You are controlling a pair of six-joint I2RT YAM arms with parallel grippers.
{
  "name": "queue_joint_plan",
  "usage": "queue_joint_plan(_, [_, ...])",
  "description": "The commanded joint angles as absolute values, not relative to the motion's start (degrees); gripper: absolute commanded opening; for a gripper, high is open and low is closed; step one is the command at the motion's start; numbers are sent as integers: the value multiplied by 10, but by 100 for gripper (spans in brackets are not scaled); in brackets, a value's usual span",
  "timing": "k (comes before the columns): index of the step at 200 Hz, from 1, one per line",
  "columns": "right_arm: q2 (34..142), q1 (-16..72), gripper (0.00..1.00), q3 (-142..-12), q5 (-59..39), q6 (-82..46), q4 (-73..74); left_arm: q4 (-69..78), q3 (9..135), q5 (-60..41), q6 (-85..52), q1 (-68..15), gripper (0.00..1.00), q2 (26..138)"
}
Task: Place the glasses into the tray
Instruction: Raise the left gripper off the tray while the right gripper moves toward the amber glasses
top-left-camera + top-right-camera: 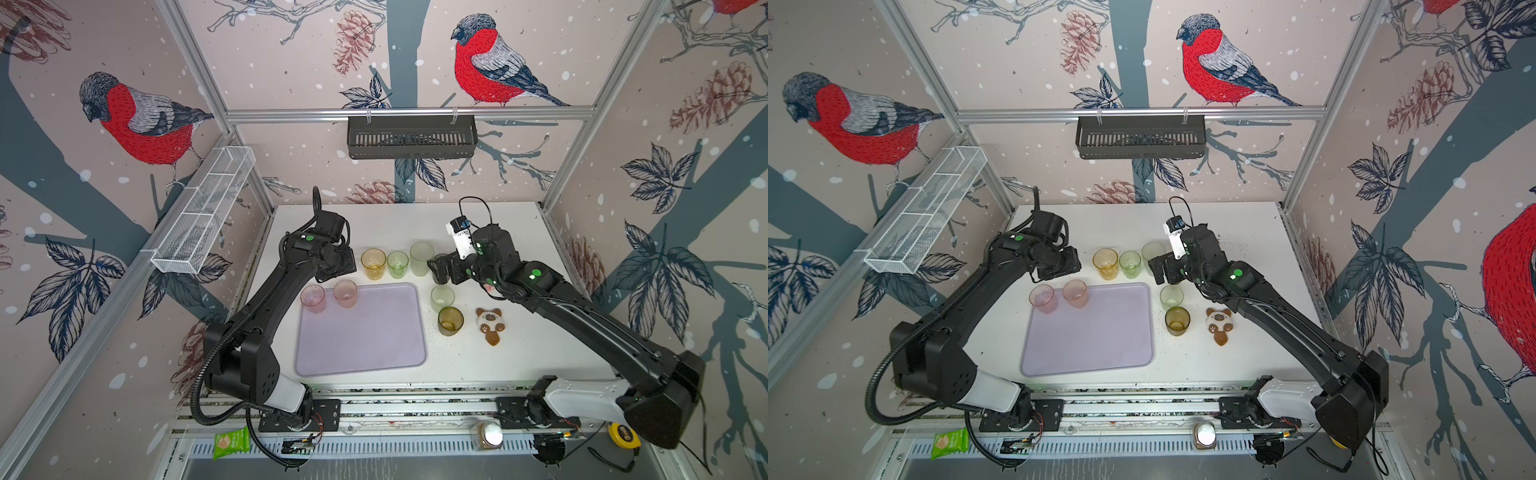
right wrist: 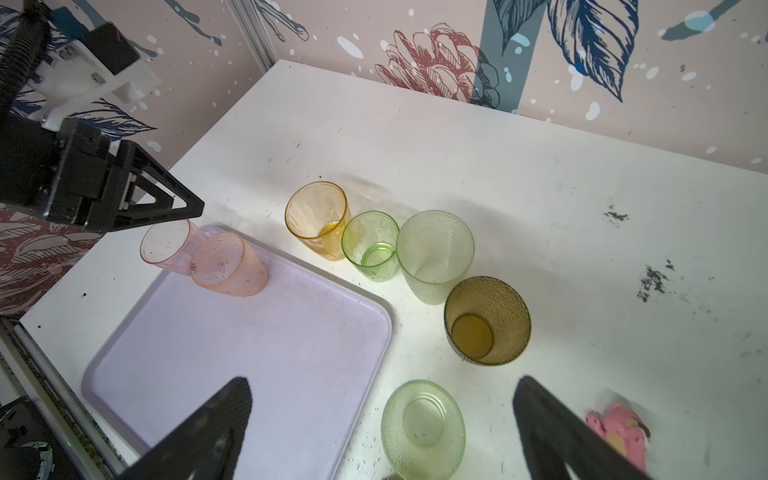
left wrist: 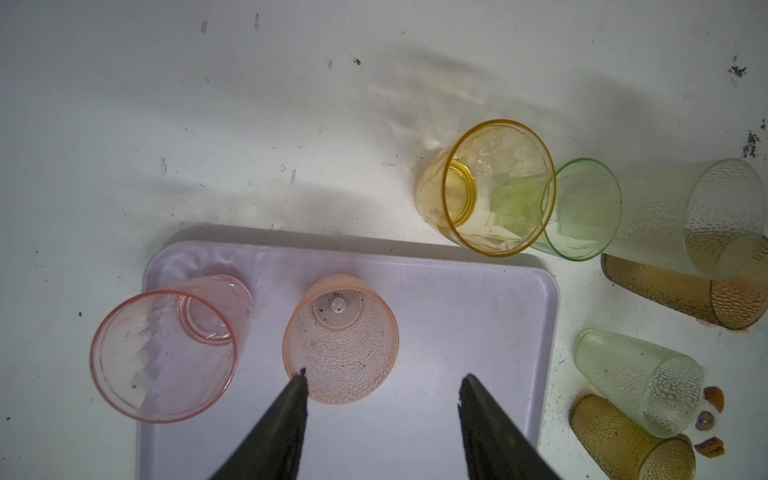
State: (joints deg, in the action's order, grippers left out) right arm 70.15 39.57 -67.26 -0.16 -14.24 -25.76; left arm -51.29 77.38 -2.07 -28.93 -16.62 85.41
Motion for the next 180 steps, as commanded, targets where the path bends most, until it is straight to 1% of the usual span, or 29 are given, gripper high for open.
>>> queue_joint_plan(1, [684,385,100,-662,-6,-160,-266,-515,781,-25,-303,-174,61,847])
queue_joint_plan(96, [634,327,100,-620,-53,-175,-299,-533,794,-11,-345,-221,62,815])
queue_joint_plan(163, [635,326,100,-612,-40,-220,-310,-504,772,-40,-324,-234,63,799])
queue_joint_plan(180, [642,325,100,-627,-25,-226,-336,-502,761,-51,-319,-234,63,794])
